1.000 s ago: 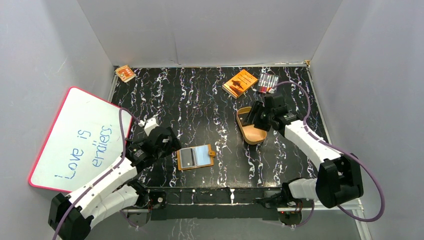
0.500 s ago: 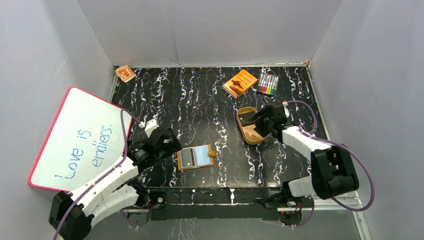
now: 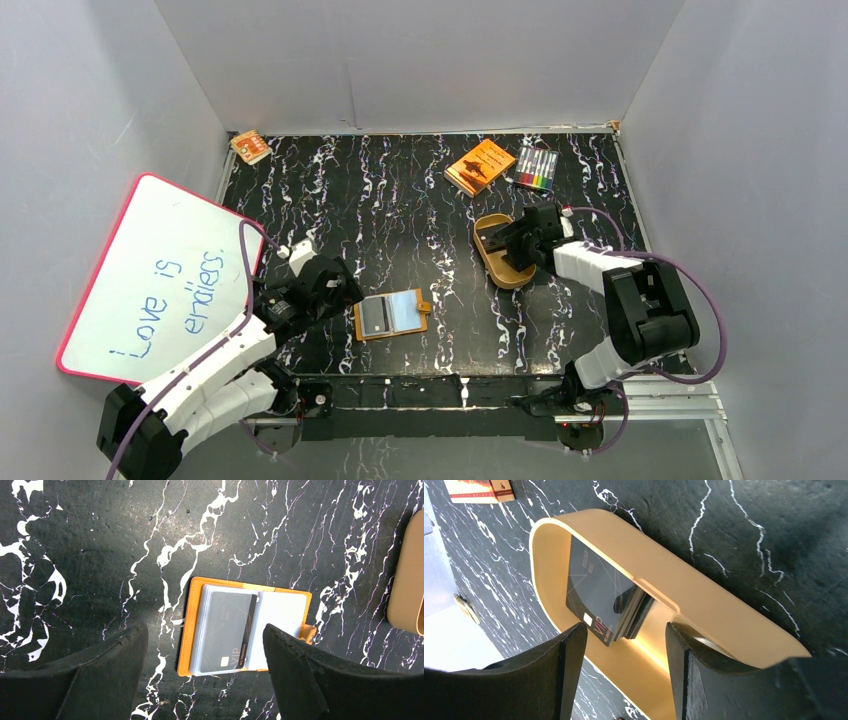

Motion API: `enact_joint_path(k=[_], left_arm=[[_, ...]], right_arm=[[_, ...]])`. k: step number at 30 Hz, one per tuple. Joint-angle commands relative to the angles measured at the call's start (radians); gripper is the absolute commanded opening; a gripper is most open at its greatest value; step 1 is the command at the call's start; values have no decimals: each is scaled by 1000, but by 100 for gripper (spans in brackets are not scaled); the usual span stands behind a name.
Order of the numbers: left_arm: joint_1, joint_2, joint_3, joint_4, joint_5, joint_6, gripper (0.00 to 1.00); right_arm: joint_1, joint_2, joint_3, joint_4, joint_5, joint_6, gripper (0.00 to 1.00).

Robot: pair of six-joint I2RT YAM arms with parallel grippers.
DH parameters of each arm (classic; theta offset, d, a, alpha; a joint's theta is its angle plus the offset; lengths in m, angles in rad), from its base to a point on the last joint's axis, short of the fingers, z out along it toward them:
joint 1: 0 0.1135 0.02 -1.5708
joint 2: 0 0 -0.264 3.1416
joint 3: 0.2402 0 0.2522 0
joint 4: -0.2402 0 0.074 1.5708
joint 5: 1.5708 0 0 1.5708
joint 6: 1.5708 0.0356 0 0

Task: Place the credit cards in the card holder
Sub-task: Pick up the credit card from the storage box.

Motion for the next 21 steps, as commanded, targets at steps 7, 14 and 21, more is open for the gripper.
enact_joint_path(k=[7,14,21], left_arm=[[4,-4,-8,-10,-8,-8,81],[4,-1,-18,-3,-6,-12,81],[4,2,-27,3,-3,-17,80]], right_arm=[[-5,84,78,-12,8,23,58],[-5,57,40,1,-2,6,48],[-5,14,0,9,1,-10,47]])
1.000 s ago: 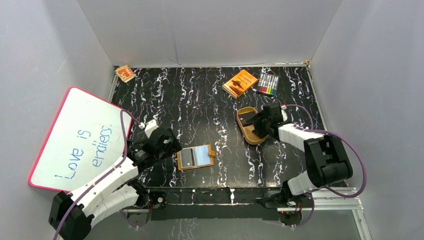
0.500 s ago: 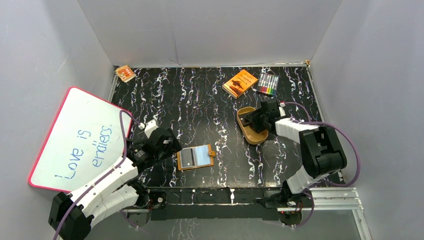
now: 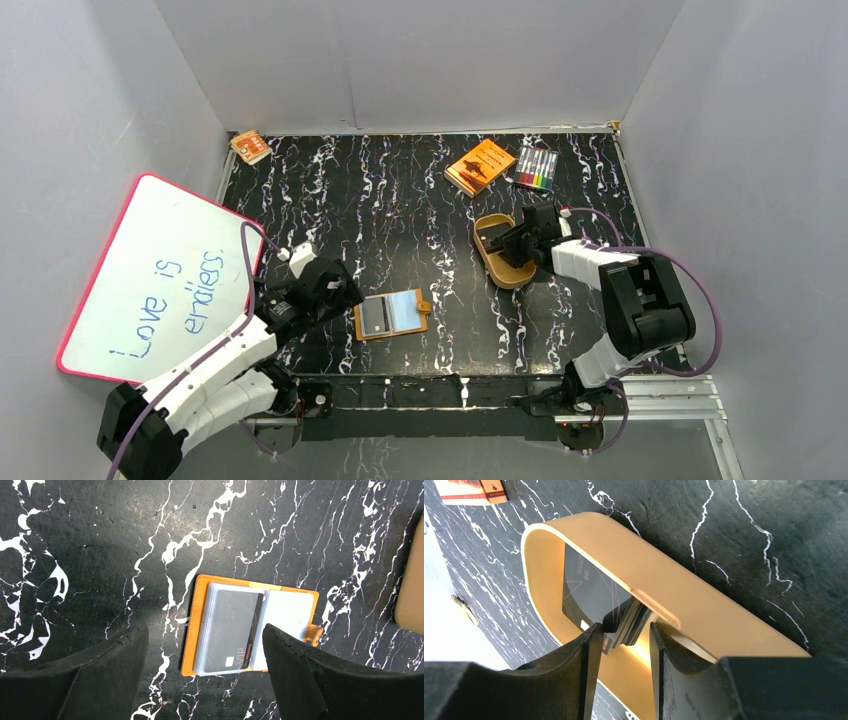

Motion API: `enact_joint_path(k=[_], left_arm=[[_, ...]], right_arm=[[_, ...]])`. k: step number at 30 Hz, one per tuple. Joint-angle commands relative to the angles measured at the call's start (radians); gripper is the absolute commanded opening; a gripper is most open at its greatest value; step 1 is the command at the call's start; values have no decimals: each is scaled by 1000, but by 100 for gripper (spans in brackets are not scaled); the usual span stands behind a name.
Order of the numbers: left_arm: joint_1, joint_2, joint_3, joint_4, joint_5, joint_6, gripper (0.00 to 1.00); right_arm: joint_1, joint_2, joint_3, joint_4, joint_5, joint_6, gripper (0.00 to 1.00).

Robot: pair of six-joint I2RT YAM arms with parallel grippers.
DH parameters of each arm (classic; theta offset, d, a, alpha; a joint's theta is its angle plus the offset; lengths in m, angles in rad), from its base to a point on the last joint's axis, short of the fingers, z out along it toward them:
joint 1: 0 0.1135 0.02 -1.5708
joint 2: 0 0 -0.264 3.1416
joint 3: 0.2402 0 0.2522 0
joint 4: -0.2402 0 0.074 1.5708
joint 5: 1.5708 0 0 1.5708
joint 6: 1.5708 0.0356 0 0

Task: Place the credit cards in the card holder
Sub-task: Pick up the credit card from the storage box.

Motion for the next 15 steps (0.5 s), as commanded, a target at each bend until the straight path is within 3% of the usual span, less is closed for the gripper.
enact_joint_path(k=[1,10,15], left_arm=[[4,0,-13,-1,-4,-9,80],[4,3,-18,-2,5,-11,80],[4,1,-21,-2,7,-14,80]], right_arm=[[-5,-42,-30,-3,10,-24,47],[-5,-53,-47,13,-2,-41,31],[-5,-65,-50,19,2,-40,37]])
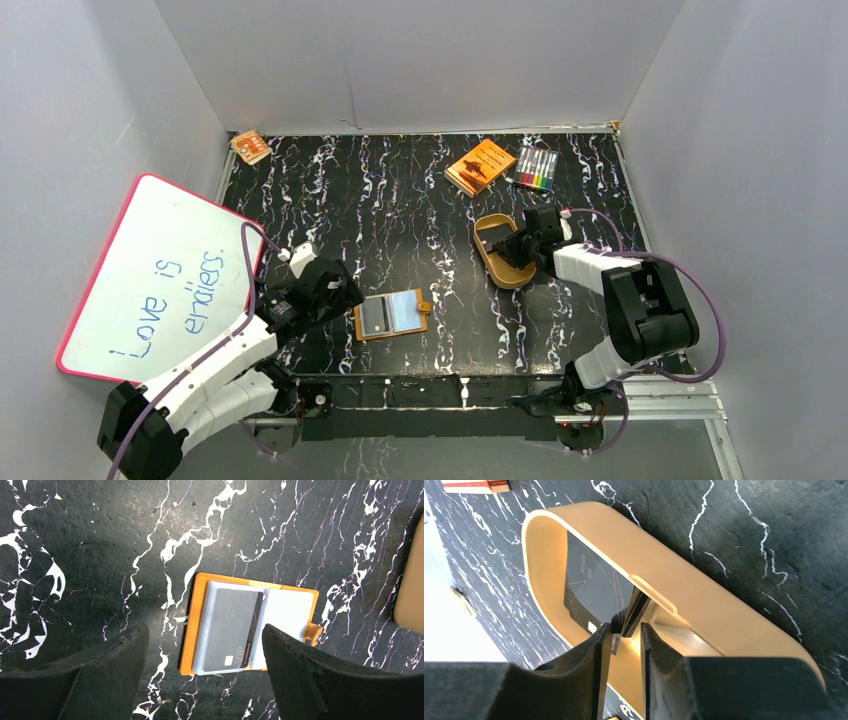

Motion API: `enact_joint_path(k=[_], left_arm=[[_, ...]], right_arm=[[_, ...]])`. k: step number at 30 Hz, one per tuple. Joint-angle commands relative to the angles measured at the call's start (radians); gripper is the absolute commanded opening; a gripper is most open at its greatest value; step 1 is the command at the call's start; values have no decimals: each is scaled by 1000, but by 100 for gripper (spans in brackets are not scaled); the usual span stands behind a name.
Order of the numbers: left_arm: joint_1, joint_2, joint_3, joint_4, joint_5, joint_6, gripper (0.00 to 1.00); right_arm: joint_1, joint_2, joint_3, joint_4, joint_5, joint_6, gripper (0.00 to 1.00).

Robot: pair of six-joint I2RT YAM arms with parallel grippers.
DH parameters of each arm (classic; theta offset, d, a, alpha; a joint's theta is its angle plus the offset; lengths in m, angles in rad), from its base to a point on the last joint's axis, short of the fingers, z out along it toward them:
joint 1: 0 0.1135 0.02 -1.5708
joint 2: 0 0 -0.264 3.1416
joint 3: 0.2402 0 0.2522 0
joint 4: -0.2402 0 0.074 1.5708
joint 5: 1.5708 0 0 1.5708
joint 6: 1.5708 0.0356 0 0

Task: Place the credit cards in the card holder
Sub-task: Pick up the credit card from the storage box.

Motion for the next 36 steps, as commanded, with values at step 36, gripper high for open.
enact_joint_path(k=[36], left_arm=[[4,-16,-16,-10,-9,-10,79]], right_arm=[[-5,-169,28,-74,29,-46,0]])
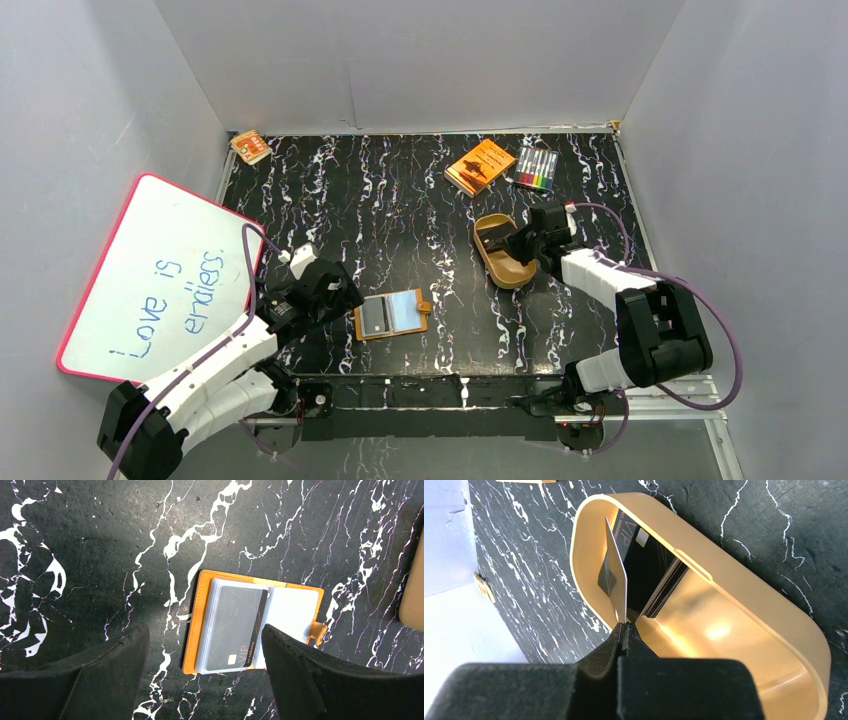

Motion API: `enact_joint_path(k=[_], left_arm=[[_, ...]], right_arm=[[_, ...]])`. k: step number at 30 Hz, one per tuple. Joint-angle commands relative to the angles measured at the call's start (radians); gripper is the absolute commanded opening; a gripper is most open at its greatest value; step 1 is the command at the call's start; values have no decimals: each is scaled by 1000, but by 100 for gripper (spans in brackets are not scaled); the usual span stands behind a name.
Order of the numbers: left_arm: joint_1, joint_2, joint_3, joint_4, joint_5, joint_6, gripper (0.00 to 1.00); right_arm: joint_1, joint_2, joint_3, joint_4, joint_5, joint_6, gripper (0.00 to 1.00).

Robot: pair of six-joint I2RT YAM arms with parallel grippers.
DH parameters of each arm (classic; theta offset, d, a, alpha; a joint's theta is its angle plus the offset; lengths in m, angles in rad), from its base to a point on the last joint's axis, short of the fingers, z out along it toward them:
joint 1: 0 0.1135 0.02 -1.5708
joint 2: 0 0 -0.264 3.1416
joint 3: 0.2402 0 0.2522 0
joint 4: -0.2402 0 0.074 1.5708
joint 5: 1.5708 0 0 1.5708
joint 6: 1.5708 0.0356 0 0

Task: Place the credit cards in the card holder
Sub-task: Pick up the credit card from the storage box.

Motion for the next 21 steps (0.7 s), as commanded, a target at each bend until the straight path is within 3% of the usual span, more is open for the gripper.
enact_joint_path(k=[1,12,21], left_arm=[[4,-15,-3,-8,-18,-5,79],[4,-25,4,-20,-29,-1,79],[4,-54,50,-60,-89,9,79]], right_arm=[[-5,-55,53,-61,46,-22,0],[-5,-61,89,-105,78,-66,0],[-5,-166,169,-218,78,-158,0]])
